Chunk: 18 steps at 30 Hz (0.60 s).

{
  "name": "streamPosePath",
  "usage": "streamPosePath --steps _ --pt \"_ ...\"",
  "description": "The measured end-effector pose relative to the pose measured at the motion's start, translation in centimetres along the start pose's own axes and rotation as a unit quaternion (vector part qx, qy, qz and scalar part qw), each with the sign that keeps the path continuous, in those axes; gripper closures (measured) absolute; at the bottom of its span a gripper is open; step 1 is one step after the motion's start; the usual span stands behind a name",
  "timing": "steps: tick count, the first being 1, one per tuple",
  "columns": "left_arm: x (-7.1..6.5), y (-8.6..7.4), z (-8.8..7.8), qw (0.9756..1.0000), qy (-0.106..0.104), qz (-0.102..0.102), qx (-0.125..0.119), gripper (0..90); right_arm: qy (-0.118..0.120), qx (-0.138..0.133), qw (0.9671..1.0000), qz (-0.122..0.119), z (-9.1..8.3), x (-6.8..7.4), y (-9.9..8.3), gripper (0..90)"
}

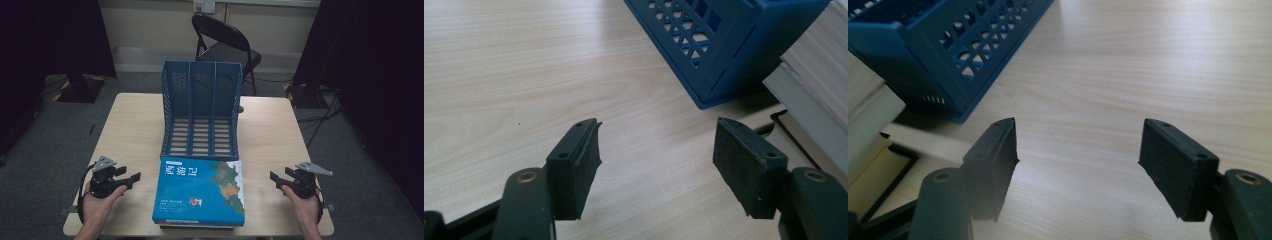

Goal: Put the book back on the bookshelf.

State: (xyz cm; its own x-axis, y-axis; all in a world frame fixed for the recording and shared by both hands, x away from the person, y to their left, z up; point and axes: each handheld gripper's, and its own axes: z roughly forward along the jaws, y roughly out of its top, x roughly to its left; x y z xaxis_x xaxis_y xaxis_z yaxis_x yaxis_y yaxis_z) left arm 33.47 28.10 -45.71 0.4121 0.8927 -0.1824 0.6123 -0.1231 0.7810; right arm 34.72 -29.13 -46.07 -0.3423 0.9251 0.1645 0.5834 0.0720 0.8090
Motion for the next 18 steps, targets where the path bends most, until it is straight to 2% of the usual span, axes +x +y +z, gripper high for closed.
streamPosePath --steps 4,10,15,18 --pt "-0.1 0.0 0.1 1.0000 0.004 -0.003 -0.006 36.6 0.007 0.003 1.0000 0.000 0.1 -0.1 0.0 32.5" --pt "-0.2 0.0 0.0 0.9999 0.000 -0.004 -0.010 38.7 0.030 0.001 0.9996 -0.004 0.3 0.2 0.2 36.7" --pt "-0.4 -0.4 -0.5 0.9997 -0.012 -0.016 -0.016 40.7 0.047 0.005 0.9989 -0.008 0.4 0.9 0.4 35.3" --pt "-0.8 -0.5 -0.9 0.9997 -0.017 -0.006 -0.017 43.8 0.062 0.002 0.9979 -0.019 0.2 1.7 0.8 36.0"
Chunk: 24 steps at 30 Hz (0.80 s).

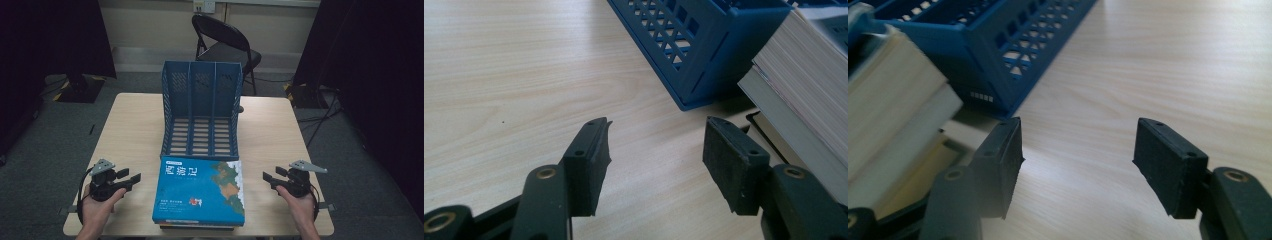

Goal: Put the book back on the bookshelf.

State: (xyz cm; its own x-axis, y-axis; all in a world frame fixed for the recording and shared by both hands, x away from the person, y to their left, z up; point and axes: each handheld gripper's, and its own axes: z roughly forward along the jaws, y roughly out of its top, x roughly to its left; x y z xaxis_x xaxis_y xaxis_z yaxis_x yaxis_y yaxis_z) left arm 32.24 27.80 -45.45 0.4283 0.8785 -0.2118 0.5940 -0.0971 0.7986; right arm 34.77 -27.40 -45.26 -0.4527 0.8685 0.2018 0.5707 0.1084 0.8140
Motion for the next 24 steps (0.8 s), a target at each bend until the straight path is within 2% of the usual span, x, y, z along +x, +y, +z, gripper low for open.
streamPosePath --steps 1,2,3,5,9,12,14,16,19,20,22,24 --pt "0.0 0.0 0.0 1.0000 0.000 0.000 0.000 44.4 0.005 -0.005 1.0000 -0.005 0.0 0.3 0.2 36.4" --pt "-0.2 0.0 -0.2 0.9999 -0.009 -0.003 -0.010 45.6 0.010 -0.010 0.9999 -0.009 -0.1 0.7 0.5 37.0" --pt "-0.4 0.0 -0.3 0.9999 -0.005 0.000 -0.013 46.0 0.015 -0.012 0.9997 -0.012 -0.3 1.1 0.7 38.2" --pt "-0.9 0.0 -0.4 0.9999 -0.009 0.006 -0.013 47.7 0.031 -0.025 0.9991 -0.017 -0.5 1.7 1.2 41.8" --pt "-1.6 0.2 -0.4 0.9999 -0.013 -0.001 -0.010 47.2 0.057 -0.041 0.9971 -0.029 -0.7 2.6 2.5 46.9" --pt "-1.7 0.6 -0.6 0.9995 -0.021 -0.024 0.002 46.1 0.077 -0.052 0.9949 -0.040 -0.7 3.7 3.4 49.7" --pt "-1.8 0.6 -1.0 0.9990 -0.039 -0.023 -0.004 47.7 0.091 -0.059 0.9927 -0.053 -0.9 4.5 4.0 54.3" --pt "-2.1 0.8 -1.4 0.9986 -0.049 -0.019 -0.005 49.1 0.104 -0.072 0.9896 -0.068 -1.2 5.3 4.6 55.9" --pt "-2.5 1.0 -1.6 0.9981 -0.059 -0.015 -0.007 50.3 0.124 -0.071 0.9863 -0.083 -1.0 6.3 5.6 58.8" --pt "-2.8 1.2 -1.8 0.9979 -0.063 -0.011 -0.010 50.3 0.124 -0.071 0.9863 -0.083 -1.0 6.3 5.6 58.8" --pt "-3.5 1.6 -1.9 0.9969 -0.077 -0.007 -0.012 48.7 0.135 -0.059 0.9848 -0.092 0.4 7.2 6.3 61.6" --pt "-4.1 1.8 -1.9 0.9974 -0.071 0.007 -0.015 45.9 0.137 -0.042 0.9843 -0.102 1.6 7.7 6.6 63.0"
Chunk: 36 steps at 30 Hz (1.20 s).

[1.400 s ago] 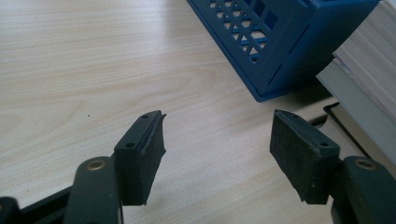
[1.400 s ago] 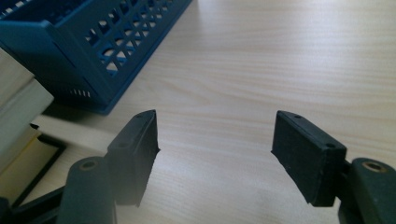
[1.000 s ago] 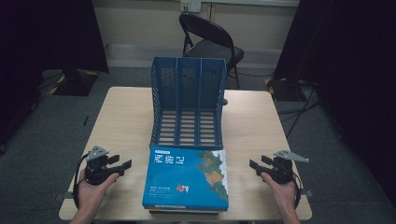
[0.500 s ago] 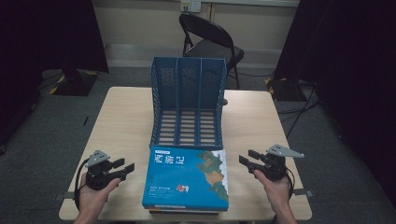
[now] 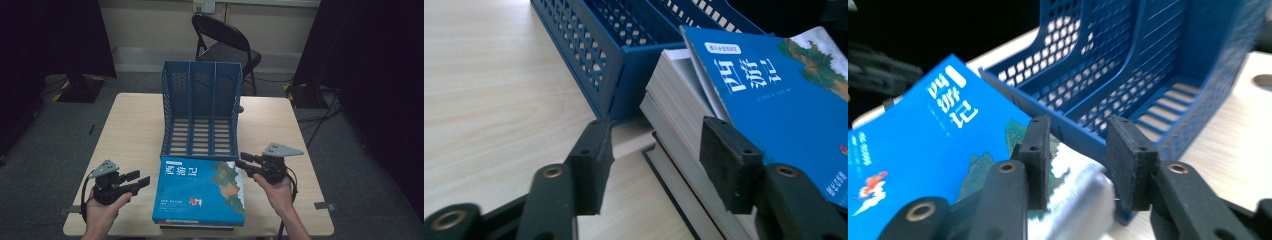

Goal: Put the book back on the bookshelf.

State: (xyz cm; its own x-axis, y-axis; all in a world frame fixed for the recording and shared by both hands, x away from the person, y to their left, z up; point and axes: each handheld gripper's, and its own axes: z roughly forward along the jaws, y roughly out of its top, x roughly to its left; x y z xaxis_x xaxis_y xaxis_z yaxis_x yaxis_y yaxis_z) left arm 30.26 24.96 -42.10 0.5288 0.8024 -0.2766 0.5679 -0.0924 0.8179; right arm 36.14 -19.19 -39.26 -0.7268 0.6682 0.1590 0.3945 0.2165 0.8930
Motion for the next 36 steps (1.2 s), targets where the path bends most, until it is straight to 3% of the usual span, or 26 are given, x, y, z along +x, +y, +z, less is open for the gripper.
streamPosePath --steps 3,5,7,8,9,10,11,14,15,17,18,20,25,28,36 --pt "-0.6 0.3 0.1 0.9998 -0.012 0.014 -0.007 45.1 -0.008 0.021 0.9997 -0.010 1.6 0.4 -0.4 63.7" --pt "-0.8 0.5 0.1 0.9994 -0.027 0.015 -0.014 46.8 -0.006 0.023 0.9997 -0.002 2.1 0.3 -0.9 63.7" --pt "-0.8 0.6 0.2 0.9981 -0.058 0.003 -0.018 47.4 -0.009 0.028 0.9996 -0.003 2.4 0.3 -1.3 63.7" --pt "-1.0 0.7 0.3 0.9979 -0.062 0.010 -0.017 47.2 -0.007 0.027 0.9996 -0.003 2.4 0.2 -1.3 63.7" --pt "-1.0 0.7 0.3 0.9979 -0.062 0.010 -0.017 47.3 -0.006 0.029 0.9996 -0.005 2.4 0.2 -1.3 64.2" --pt "-1.3 0.8 0.2 0.9985 -0.048 0.017 -0.017 47.1 -0.008 0.030 0.9995 -0.008 2.5 0.2 -1.3 64.2" --pt "-1.3 0.9 0.2 0.9983 -0.054 0.014 -0.018 47.0 -0.008 0.032 0.9994 -0.012 2.5 0.2 -1.3 64.2" --pt "-1.4 1.1 -0.1 0.9985 -0.045 0.014 -0.027 46.7 -0.010 0.032 0.9993 -0.016 2.5 0.2 -1.2 61.2" --pt "-1.4 1.2 -0.3 0.9985 -0.044 0.011 -0.031 46.6 -0.021 0.039 0.9989 -0.015 2.6 -0.1 -1.2 58.3" --pt "-1.7 1.2 0.0 0.9988 -0.032 0.008 -0.036 47.5 -0.009 0.036 0.9993 -0.004 2.6 -0.5 -1.4 59.5" --pt "-1.8 1.1 0.3 0.9989 -0.034 0.009 -0.029 49.8 -0.001 0.036 0.9993 0.003 2.7 -0.6 -1.5 60.6" --pt "-2.0 0.9 1.0 0.9981 -0.058 0.010 -0.017 51.2 -0.001 0.036 0.9993 0.001 2.6 -0.6 -1.5 61.5" --pt "-2.8 0.4 2.3 0.9979 -0.063 0.017 0.006 59.1 -0.002 0.040 0.9992 -0.001 2.5 -0.4 -1.5 62.9" --pt "-2.6 0.5 2.5 0.9976 -0.069 0.002 0.012 58.1 -0.005 0.043 0.9990 -0.009 2.4 0.0 -1.5 64.6" --pt "-2.6 0.4 2.8 0.9972 -0.073 0.009 0.010 58.3 -0.001 0.045 0.9990 -0.004 1.8 0.1 -1.6 67.4"
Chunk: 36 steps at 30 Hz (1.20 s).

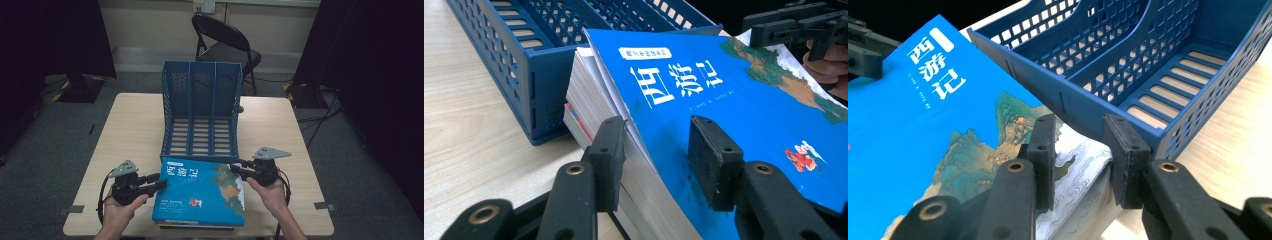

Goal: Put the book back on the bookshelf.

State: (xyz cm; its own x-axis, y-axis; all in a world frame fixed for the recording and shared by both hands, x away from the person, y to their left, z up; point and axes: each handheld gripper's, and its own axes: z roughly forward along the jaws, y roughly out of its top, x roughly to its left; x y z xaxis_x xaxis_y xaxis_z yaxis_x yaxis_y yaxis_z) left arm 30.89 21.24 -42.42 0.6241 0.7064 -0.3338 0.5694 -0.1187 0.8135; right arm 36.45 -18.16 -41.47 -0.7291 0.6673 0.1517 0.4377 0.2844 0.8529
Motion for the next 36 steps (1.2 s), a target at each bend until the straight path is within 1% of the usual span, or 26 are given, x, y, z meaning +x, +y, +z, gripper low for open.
streamPosePath --steps 3,5,7,8,9,10,13,19,20,21,22,23,24,25,26,27,28,30,32,34,35,36 --pt "0.0 0.1 0.1 1.0000 0.001 0.003 0.003 58.3 0.001 0.001 1.0000 -0.002 -0.3 0.1 -0.3 67.4" --pt "0.0 0.2 0.2 1.0000 0.001 0.003 0.005 58.1 0.004 -0.001 1.0000 0.002 -0.8 0.3 -0.7 67.5" --pt "-0.2 0.6 0.6 0.9999 0.008 0.006 0.009 55.9 0.006 -0.002 1.0000 0.005 -1.0 0.3 -0.9 67.5" --pt "-0.2 0.6 0.6 0.9999 0.008 0.006 0.009 55.3 0.006 -0.002 1.0000 0.005 -1.0 0.3 -0.9 67.5" --pt "-0.1 0.8 0.8 0.9999 0.006 0.009 0.012 55.3 0.006 -0.002 1.0000 0.006 -1.2 0.5 -1.0 67.5" --pt "0.0 0.9 0.8 0.9999 0.002 0.003 0.012 55.6 0.005 -0.003 1.0000 0.007 -1.3 0.5 -1.1 67.5" --pt "0.3 1.0 1.0 0.9999 -0.006 -0.001 0.011 58.1 0.006 0.002 1.0000 0.005 -1.7 0.8 -1.3 67.5" --pt "0.5 1.5 1.7 0.9998 -0.007 0.008 0.014 60.1 0.011 0.007 0.9999 0.003 -2.7 1.2 -1.8 67.6" --pt "0.6 1.7 1.8 0.9999 -0.006 0.006 0.015 60.2 0.012 0.009 0.9999 0.000 -2.8 1.2 -1.8 67.3" --pt "0.7 1.8 1.9 0.9998 -0.007 0.002 0.017 60.2 0.013 0.010 0.9999 0.000 -2.8 1.2 -1.7 66.6" --pt "0.7 1.8 1.9 0.9998 -0.007 0.002 0.017 60.2 0.013 0.010 0.9999 0.000 -2.8 1.2 -1.7 66.6" --pt "0.7 1.7 1.9 0.9998 -0.009 0.004 0.014 60.2 0.015 0.010 0.9998 0.000 -2.8 1.1 -1.5 64.8" --pt "0.7 1.6 1.8 0.9999 -0.009 -0.001 0.010 60.3 0.019 0.007 0.9998 -0.002 -2.5 1.1 -1.3 60.6" --pt "0.8 1.5 1.7 0.9999 -0.012 -0.004 0.011 60.7 0.020 0.007 0.9998 -0.005 -2.2 1.1 -1.1 59.0" --pt "0.8 1.4 1.6 0.9998 -0.014 -0.011 0.013 61.1 0.027 0.009 0.9996 -0.007 -1.8 1.1 -1.0 58.8" --pt "0.7 1.4 1.3 0.9996 -0.011 -0.018 0.016 61.2 0.029 0.011 0.9995 -0.007 -1.4 1.2 -0.9 58.2" --pt "0.5 1.2 0.7 0.9997 -0.008 -0.013 0.017 61.2 0.041 0.010 0.9991 0.002 -0.8 1.1 -0.8 60.2" --pt "0.0 0.8 0.4 0.9997 -0.010 -0.002 0.023 61.2 0.047 0.009 0.9988 0.007 -0.5 1.1 -0.9 60.9" --pt "-0.3 0.5 0.4 0.9999 -0.001 0.002 0.016 62.7 0.052 0.011 0.9985 0.009 -0.7 1.1 -1.0 61.5" --pt "-0.4 0.6 0.5 0.9998 0.000 0.004 0.018 62.8 0.053 0.011 0.9984 0.014 -0.7 1.1 -1.1 61.8" --pt "-0.4 0.7 0.6 0.9998 0.000 0.010 0.020 62.8 0.055 0.011 0.9983 0.014 -0.8 1.0 -1.2 62.7" --pt "-0.4 0.8 0.8 0.9997 -0.002 0.011 0.020 63.1 0.059 0.013 0.9980 0.015 -1.2 1.2 -1.4 64.2"
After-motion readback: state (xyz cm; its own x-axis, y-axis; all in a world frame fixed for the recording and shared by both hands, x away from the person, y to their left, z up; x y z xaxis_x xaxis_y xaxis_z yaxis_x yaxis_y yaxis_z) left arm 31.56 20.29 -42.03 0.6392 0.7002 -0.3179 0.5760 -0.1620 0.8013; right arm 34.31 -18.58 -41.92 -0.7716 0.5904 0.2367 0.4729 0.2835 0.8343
